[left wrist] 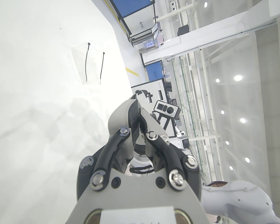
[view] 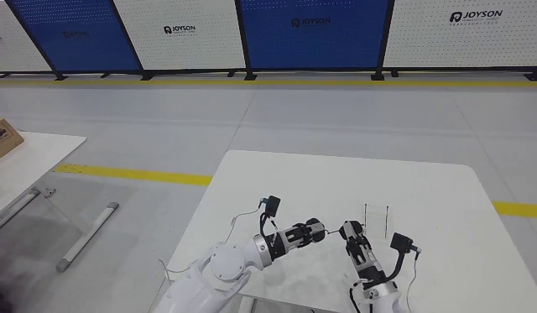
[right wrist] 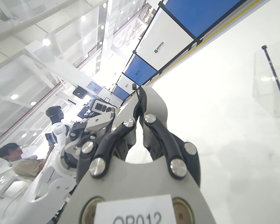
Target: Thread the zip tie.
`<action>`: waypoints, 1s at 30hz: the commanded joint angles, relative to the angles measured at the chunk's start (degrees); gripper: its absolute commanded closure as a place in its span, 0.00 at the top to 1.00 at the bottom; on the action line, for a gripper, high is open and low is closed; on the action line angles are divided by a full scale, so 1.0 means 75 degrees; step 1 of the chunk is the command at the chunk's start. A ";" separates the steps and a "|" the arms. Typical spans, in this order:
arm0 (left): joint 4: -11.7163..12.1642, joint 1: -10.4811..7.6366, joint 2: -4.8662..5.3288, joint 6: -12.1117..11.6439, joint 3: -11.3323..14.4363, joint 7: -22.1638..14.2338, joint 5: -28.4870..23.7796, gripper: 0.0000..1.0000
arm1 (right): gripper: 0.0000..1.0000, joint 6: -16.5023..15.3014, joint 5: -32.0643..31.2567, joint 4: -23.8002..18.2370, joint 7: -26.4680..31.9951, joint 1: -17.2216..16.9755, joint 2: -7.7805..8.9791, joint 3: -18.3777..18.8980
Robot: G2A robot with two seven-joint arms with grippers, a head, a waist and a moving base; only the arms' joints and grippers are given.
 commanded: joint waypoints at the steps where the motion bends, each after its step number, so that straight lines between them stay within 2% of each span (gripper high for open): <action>1: -0.0030 0.0017 -0.0002 -0.0012 0.0024 0.0046 0.0039 0.00 | 0.00 0.0012 -0.0019 0.0007 0.0047 0.0007 -0.0004 -0.0018; 5: -0.0040 -0.0001 0.0005 0.0012 0.0037 0.0045 0.0145 0.00 | 0.00 0.0085 -0.0059 0.0033 0.0066 0.0045 -0.0022 -0.0064; 8: -0.0023 -0.0040 0.0025 0.0280 0.0065 -0.0047 0.0429 0.00 | 0.00 0.0028 -0.0093 -0.0002 -0.0058 -0.0003 -0.0024 -0.0028; 13: -0.0061 -0.0090 0.0023 0.0512 0.0142 0.0015 0.0627 0.00 | 0.00 0.0185 -0.0353 -0.0183 -0.0183 -0.0135 -0.0008 0.0079; 17: -0.0107 -0.0091 0.0023 0.0501 0.0157 0.0019 0.0599 0.00 | 0.00 0.0185 -0.0426 -0.0260 -0.0145 -0.0164 -0.0005 0.0102; 25: -0.0194 0.0008 0.0056 0.0281 0.0016 0.0019 0.0464 0.00 | 0.00 0.0202 -0.0513 -0.0172 -0.0072 -0.0058 -0.0036 -0.0004; 27: -0.0211 0.0030 0.0065 0.0295 -0.0009 0.0029 0.0479 0.10 | 0.00 0.0166 -0.0505 -0.0165 -0.0144 -0.0041 -0.0048 -0.0023; 28: -0.0209 0.0034 0.0069 0.0323 -0.0015 0.0023 0.0506 0.12 | 0.00 0.0151 -0.0496 -0.0167 -0.0174 -0.0040 -0.0051 -0.0020; 29: -0.0209 0.0036 0.0071 0.0334 -0.0021 0.0036 0.0513 0.20 | 0.00 0.0142 -0.0494 -0.0168 -0.0193 -0.0039 -0.0053 -0.0014; 30: -0.0206 0.0040 0.0072 0.0335 -0.0022 0.0038 0.0496 0.20 | 0.00 0.0138 -0.0506 -0.0164 -0.0201 -0.0036 -0.0055 -0.0010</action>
